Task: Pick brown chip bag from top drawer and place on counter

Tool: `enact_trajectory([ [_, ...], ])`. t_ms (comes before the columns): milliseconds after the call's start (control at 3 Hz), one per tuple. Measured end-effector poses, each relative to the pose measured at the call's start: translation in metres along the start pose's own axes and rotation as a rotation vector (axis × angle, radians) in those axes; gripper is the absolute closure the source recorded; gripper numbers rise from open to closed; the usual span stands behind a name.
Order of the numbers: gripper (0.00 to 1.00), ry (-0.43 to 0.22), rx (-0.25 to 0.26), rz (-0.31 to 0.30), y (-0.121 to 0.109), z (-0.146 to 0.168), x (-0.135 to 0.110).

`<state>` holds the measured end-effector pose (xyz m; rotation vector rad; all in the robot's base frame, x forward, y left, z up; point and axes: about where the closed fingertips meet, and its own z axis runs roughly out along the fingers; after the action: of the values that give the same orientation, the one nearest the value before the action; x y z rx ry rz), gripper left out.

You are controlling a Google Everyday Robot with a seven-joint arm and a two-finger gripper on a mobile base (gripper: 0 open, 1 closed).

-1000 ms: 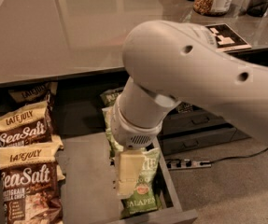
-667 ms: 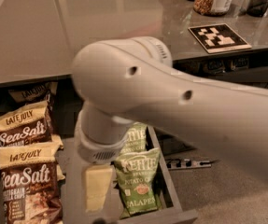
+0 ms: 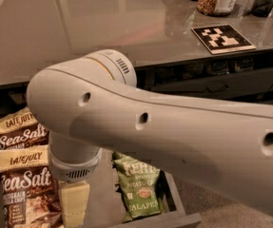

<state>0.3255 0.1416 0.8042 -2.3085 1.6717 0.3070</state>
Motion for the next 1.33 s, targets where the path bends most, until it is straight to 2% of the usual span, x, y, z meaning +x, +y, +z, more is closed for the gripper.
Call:
enact_trajectory([
  [333, 0.0, -0.022, 0.002, -0.023, -0.01, 0.019, -0.025],
  [667, 0.0, -0.052, 0.036, -0.058, -0.021, 0.043, -0.064],
  [1000, 0.0, -0.08, 0.119, -0.022, -0.044, 0.061, -0.086],
  [1333, 0.0, -0.08, 0.119, -0.022, -0.044, 0.061, -0.086],
])
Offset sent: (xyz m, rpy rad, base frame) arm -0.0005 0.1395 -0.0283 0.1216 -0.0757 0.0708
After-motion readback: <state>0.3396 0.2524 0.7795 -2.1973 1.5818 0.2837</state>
